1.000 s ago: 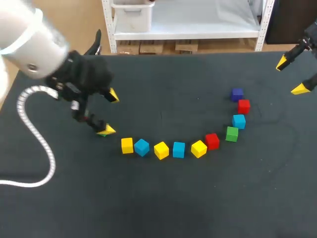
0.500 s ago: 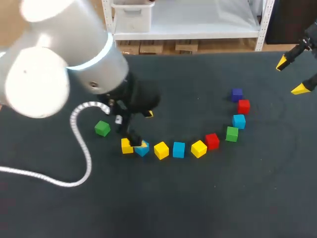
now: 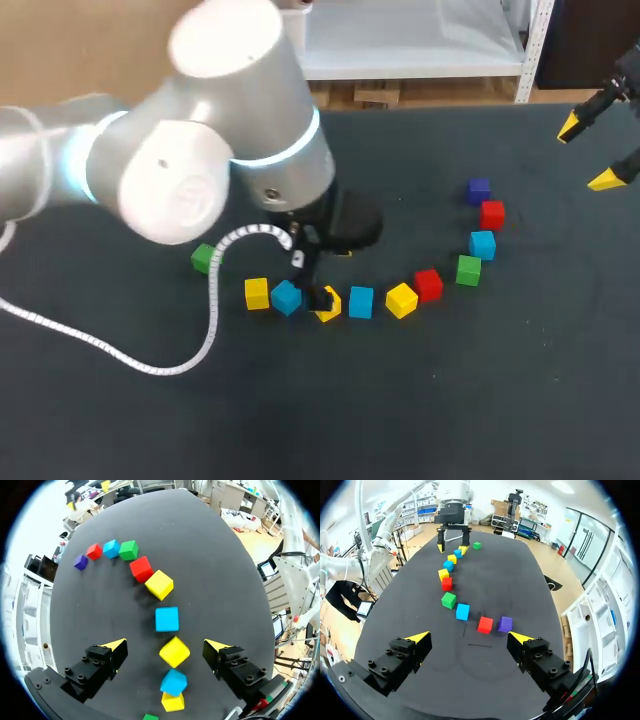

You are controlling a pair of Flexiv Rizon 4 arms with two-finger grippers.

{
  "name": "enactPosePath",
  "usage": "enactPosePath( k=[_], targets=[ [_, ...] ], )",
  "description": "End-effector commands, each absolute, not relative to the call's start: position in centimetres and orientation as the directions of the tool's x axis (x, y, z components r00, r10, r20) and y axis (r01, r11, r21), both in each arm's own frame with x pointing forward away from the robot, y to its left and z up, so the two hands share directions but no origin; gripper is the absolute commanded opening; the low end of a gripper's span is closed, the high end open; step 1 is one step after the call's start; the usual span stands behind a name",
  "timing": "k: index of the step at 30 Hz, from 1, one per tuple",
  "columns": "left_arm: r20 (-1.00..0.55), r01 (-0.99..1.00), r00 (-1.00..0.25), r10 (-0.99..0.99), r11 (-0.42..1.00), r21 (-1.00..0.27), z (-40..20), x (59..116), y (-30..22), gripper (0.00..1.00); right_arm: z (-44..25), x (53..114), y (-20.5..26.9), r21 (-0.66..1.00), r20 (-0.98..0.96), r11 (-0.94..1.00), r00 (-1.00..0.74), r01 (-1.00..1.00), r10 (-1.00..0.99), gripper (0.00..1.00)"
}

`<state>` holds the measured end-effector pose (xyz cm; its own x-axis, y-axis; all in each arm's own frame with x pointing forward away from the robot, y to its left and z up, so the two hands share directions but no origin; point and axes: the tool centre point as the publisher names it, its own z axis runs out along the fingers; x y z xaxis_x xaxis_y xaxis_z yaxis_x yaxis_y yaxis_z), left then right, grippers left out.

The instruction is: Place the blue cubes, place green cubes on the blue cubes, place the yellow cubes on the green cubes, then place the red cubes on the yellow cubes, and place purple cube on the red cubes.

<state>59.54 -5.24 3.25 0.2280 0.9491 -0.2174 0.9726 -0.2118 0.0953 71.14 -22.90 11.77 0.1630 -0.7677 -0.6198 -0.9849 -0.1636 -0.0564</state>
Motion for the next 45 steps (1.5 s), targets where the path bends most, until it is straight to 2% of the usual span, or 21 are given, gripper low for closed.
enactPosePath(
  k=[1,24,25,26,27,29,33,34,37,42,43,45],
  targets=[
    [-0.134,0.973,0.228,0.964,-0.22,0.073,2.3,60.1,-6.9,1.0,11.8,71.2,-22.9,-0.056,-0.621,-0.165,0.164,-0.985,-0.766,1.0],
    [-0.1,0.973,0.229,0.968,-0.224,0.055,0.1,59.6,-7.3,1.0,11.8,71.2,-22.9,-0.056,-0.621,-0.165,0.164,-0.985,-0.766,1.0],
    [-0.099,0.973,0.229,0.968,-0.224,0.055,0.0,59.6,-7.3,0.91,11.8,71.2,-22.9,-0.056,-0.621,-0.165,0.164,-0.985,-0.766,1.0],
    [-0.098,0.973,0.228,0.969,-0.224,0.055,0.0,59.5,-7.2,0.71,11.8,71.2,-22.9,-0.056,-0.621,-0.165,0.164,-0.985,-0.766,1.0],
    [-0.096,0.974,0.226,0.969,-0.222,0.054,-0.1,59.5,-7.2,0.59,11.8,71.2,-22.9,-0.056,-0.621,-0.165,0.164,-0.985,-0.766,1.0],
    [-0.087,0.974,0.223,0.971,-0.22,0.048,-0.3,59.5,-7.1,0.6,11.8,71.2,-22.9,-0.056,-0.621,-0.165,0.164,-0.985,-0.766,1.0],
    [-0.081,0.975,0.22,0.972,-0.217,0.043,-0.6,59.5,-7.0,0.55,11.8,71.2,-22.9,-0.056,-0.621,-0.165,0.164,-0.985,-0.766,1.0],
    [-0.08,0.975,0.22,0.972,-0.217,0.044,-0.6,59.5,-7.0,0.47,11.8,71.2,-22.9,-0.056,-0.621,-0.165,0.164,-0.985,-0.766,1.0],
    [-0.08,0.976,0.214,0.973,-0.211,0.047,-0.6,59.5,-7.0,0.42,11.8,71.2,-22.9,-0.056,-0.621,-0.165,0.164,-0.985,-0.766,1.0],
    [-0.088,0.979,0.201,0.976,-0.196,0.061,-0.1,59.8,-7.1,0.04,11.8,71.2,-22.9,-0.056,-0.621,-0.165,0.164,-0.985,-0.766,1.0],
    [-0.089,0.979,0.199,0.976,-0.193,0.065,0.1,59.8,-7.1,0.0,11.8,71.2,-22.9,-0.056,-0.621,-0.165,0.164,-0.985,-0.766,1.0],
    [-0.099,0.98,0.191,0.977,-0.184,0.076,0.5,60.0,-7.1,0.0,11.8,71.2,-22.9,-0.056,-0.621,-0.165,0.164,-0.985,-0.766,1.0]
  ],
)
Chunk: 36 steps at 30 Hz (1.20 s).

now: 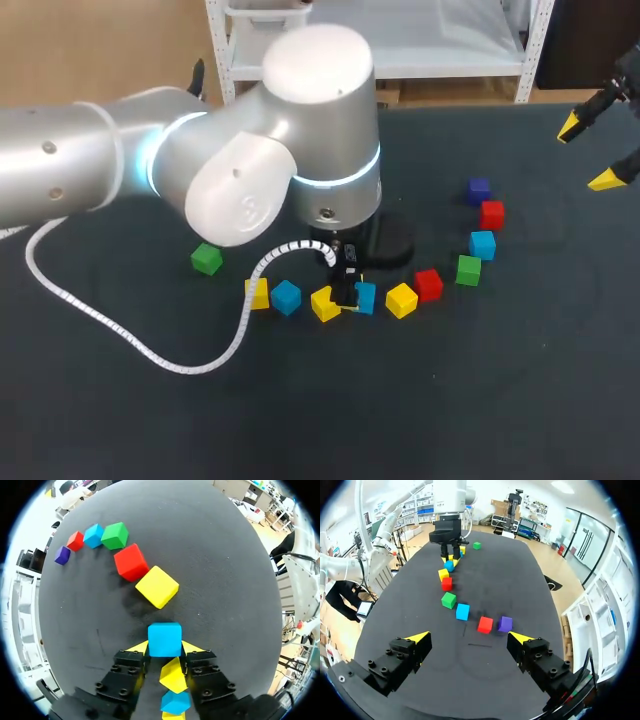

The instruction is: Place the blue cubes, place green cubes on the blue cubes, place the yellow cubes on the green cubes, then place the red cubes on the yellow cubes, and place purple cube on the red cubes.

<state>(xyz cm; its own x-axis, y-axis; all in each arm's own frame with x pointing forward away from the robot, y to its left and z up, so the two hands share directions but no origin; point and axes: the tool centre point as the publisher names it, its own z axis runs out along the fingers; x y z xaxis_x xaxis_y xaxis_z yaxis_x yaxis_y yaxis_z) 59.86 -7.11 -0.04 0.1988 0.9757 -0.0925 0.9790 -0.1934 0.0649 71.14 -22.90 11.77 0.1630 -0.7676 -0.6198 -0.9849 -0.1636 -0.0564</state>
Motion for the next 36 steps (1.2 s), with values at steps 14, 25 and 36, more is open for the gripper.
enactPosePath(
  k=[14,25,36],
  targets=[
    [-0.15,0.988,-0.033,0.988,0.055,0.146,2.2,64.9,-6.5,0.0,11.8,71.2,-22.9,-0.056,-0.621,-0.165,0.164,-0.985,-0.766,1.0],
    [-0.117,0.988,-0.003,0.993,0.021,0.153,1.3,68.1,-6.4,0.0,11.8,71.2,-22.9,-0.056,-0.621,-0.165,0.164,-0.985,-0.766,1.0],
    [-0.108,0.989,0.087,0.99,-0.073,0.131,1.3,70.0,-6.9,0.0,11.8,71.2,-22.9,-0.056,-0.621,-0.165,0.164,-0.985,-0.766,1.0]
  ],
)
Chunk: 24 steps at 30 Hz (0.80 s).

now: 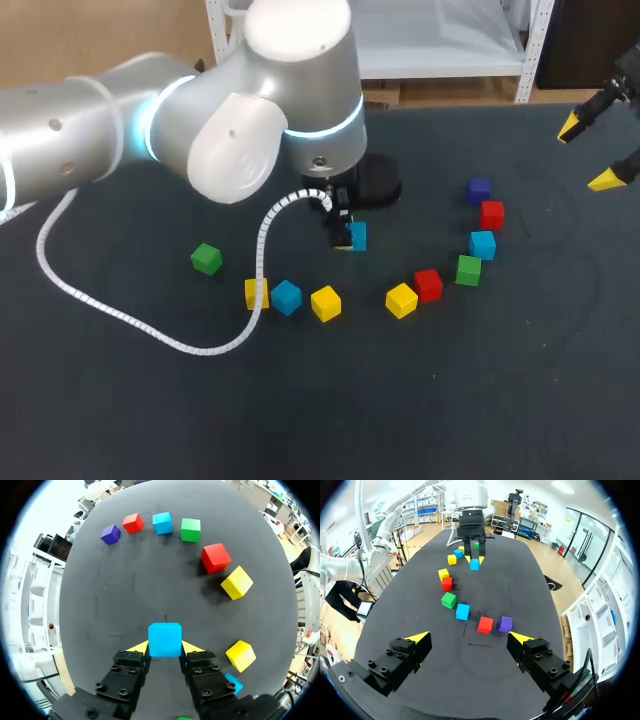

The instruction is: Place the blue cubes, place green cubes on the blue cubes, place the yellow cubes on the green cubes, then place the red cubes on the yellow cubes, and place purple cube on the red cubes.

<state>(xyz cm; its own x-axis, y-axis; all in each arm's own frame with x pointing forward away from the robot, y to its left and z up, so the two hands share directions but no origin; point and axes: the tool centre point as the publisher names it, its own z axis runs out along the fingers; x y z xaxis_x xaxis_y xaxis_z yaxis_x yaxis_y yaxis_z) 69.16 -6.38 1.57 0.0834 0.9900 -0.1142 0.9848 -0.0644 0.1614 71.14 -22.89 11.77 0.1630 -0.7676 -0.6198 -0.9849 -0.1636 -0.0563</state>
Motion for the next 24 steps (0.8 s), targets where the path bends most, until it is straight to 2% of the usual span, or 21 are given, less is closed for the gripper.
enactPosePath(
  k=[1,24],
  targets=[
    [-0.107,0.989,0.087,0.99,-0.074,0.128,1.2,70.0,-6.9,0.0,11.8,71.2,-22.9,-0.056,-0.621,-0.165,0.164,-0.985,-0.766,1.0],
    [-0.11,0.995,0.064,0.992,-0.056,0.081,0.2,70.3,-6.9,0.0,11.8,71.2,-22.9,-0.056,-0.621,-0.165,0.164,-0.985,-0.766,1.0]
  ],
)
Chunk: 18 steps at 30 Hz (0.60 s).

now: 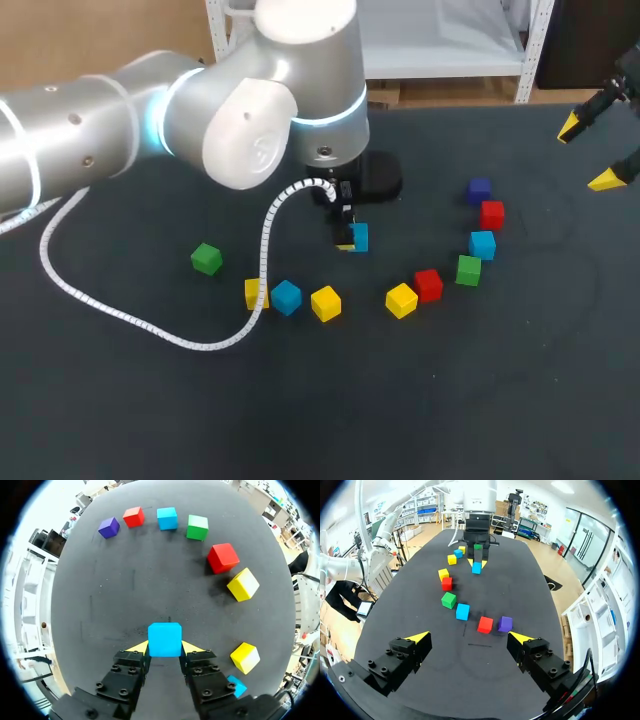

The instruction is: Place the blue cubes, place green cubes on the blue cubes, place the yellow cubes on the green cubes, then place the red cubes on the yellow cubes, and place purple cube on the red cubes.

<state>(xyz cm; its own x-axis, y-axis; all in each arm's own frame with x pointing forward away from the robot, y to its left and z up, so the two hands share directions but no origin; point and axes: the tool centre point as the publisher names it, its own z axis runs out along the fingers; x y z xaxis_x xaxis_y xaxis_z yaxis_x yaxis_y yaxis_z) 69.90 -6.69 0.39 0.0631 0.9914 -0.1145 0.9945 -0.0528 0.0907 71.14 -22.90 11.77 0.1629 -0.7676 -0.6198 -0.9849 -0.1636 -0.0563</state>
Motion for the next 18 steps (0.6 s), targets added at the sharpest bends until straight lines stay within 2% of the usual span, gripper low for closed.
enactPosePath(
  k=[1,18],
  targets=[
    [-0.11,0.995,0.064,0.992,-0.055,0.08,0.19,70.27,-6.96,0.0,11.75,71.18,-22.92,-0.056,-0.621,-0.165,0.164,-0.985,-0.766,1.0],
    [-0.092,0.994,0.064,0.994,-0.056,0.089,0.0,70.41,-7.08,0.0,11.75,71.18,-22.92,-0.056,-0.621,-0.165,0.164,-0.985,-0.766,1.0]
  ],
)
